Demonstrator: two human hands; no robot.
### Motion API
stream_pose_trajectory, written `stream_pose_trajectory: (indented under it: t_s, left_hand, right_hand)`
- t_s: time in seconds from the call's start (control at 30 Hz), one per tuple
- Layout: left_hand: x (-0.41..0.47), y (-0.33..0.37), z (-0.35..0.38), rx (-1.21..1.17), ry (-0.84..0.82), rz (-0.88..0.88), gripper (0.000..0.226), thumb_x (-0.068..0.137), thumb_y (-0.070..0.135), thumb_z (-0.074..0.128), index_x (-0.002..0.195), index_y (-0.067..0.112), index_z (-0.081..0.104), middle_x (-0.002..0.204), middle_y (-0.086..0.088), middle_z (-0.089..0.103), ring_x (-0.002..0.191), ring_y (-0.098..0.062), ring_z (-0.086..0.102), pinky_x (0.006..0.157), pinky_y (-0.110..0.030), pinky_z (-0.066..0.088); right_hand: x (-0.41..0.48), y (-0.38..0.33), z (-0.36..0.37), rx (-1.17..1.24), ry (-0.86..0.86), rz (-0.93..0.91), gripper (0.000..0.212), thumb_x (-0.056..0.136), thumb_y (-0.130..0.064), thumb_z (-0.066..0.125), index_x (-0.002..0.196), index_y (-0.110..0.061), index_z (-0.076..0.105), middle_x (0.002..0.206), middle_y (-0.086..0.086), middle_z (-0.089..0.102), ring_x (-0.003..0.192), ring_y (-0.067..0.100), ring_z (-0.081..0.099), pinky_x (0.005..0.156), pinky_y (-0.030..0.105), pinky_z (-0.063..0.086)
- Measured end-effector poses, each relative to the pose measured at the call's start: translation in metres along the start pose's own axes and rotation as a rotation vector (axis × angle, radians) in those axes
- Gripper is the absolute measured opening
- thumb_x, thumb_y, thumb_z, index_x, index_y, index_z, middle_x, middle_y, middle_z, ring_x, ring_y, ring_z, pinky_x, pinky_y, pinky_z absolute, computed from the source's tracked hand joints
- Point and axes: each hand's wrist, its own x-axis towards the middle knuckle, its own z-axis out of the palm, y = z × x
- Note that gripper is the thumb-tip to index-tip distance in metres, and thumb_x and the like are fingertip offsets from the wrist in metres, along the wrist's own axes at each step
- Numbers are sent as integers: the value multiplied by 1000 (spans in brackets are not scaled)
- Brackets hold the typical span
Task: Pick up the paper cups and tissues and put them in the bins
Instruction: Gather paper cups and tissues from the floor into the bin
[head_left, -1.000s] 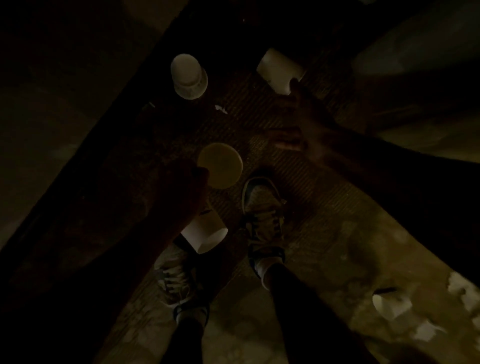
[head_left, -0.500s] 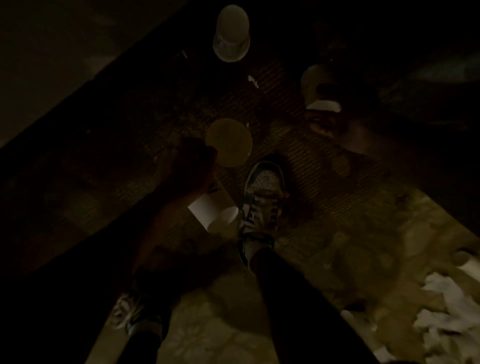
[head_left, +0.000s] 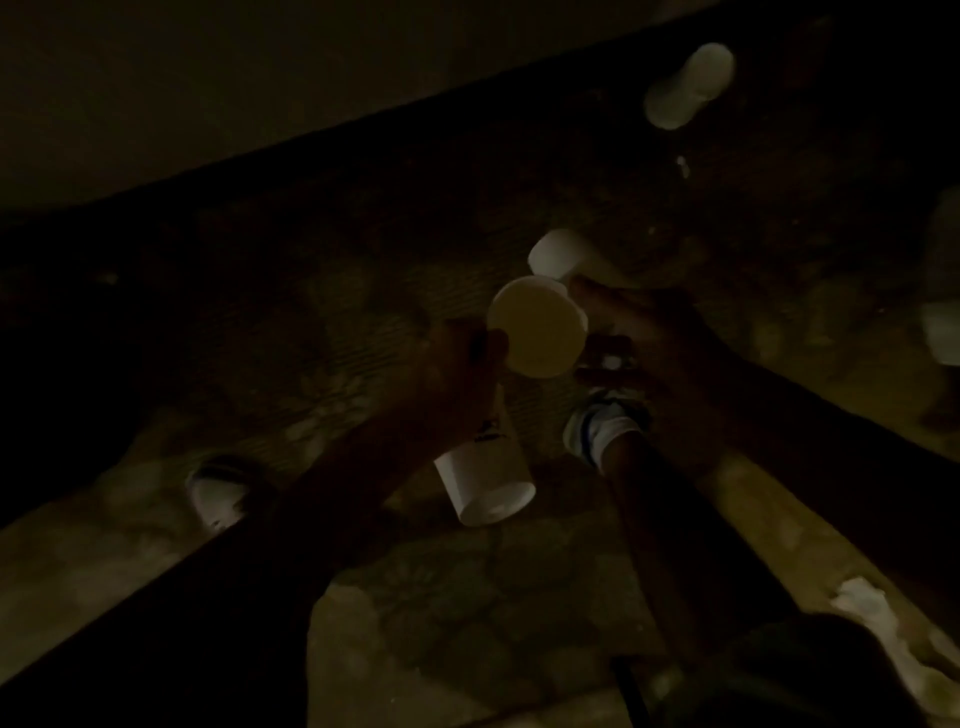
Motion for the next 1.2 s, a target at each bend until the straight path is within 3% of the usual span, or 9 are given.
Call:
stream_pose_trajectory:
  t_s: [0.23,0.37,0.53,0.63,0.77,0.87,1.0,1.1,1.2]
  left_hand:
    - [-93,-97,-128,-156,69,15,31,103,33,41,73,34,49,53,9,51,47,7,52,41,-10,36]
    - [-142,-145,-187,-283,219,-9,32,104,31,40,74,31,53,55,8,51,49,1,53,42,-13,34]
    - [-208,-221,-250,-546,412,-86,37,102,30,41,82,8,63,71,-8,65,62,-16,60,57,-34,43]
    - [-241,-260,-271,-667,506,-128,37,101,30,42,76,7,59,57,4,53,51,-8,49,50,-25,36]
    - [-271,-305,-291,-761,591,-145,39,101,30,42,83,0,59,68,-17,57,58,-20,52,54,-38,37]
    - [-285,-333,-306,-819,653,-165,37,102,26,44,77,3,59,63,-11,53,56,-18,49,54,-40,36]
    - [-294,-363,-316,-905,774,-243,36,101,28,45,75,7,60,58,1,53,55,-10,49,51,-27,38]
    - [-296,-377,-316,-980,845,-295,38,101,28,45,83,-2,60,68,-19,57,57,-24,49,52,-38,39]
    - [-296,-385,-314,-1037,870,-329,41,101,28,45,83,-5,59,73,-27,56,59,-26,48,56,-40,38]
  right_hand:
    - [-20,-3,174,-268,-90,9,33,81,-40,70,111,-27,70,118,-1,67,108,18,64,86,40,57]
    - [-42,-11,260,-385,-117,-57,10,87,-37,65,95,-34,71,98,-11,73,96,9,68,62,22,55]
    - [-77,-25,380,-515,-251,-121,27,74,-55,62,89,-35,73,93,-10,74,90,7,69,70,26,53]
    - [-90,-25,438,-608,-294,-190,15,88,-40,61,84,-34,74,84,-16,74,79,-3,67,66,20,51]
    - [-91,-28,500,-744,-287,-357,15,91,-18,63,93,-30,71,83,-15,73,79,-9,65,60,6,48]
    - [-85,-36,544,-823,-255,-471,21,89,-12,65,104,-25,71,86,-7,71,79,-1,67,64,8,50]
    - [-66,-48,598,-944,-265,-580,29,89,-15,67,116,-24,67,95,-6,68,87,5,67,72,12,54]
    - [-52,-51,629,-1091,-312,-598,32,89,-19,67,121,-20,65,100,-5,64,93,6,64,81,16,52]
    - [-40,-49,648,-1211,-357,-604,30,92,-23,63,121,-16,66,99,-8,60,88,1,59,68,3,46]
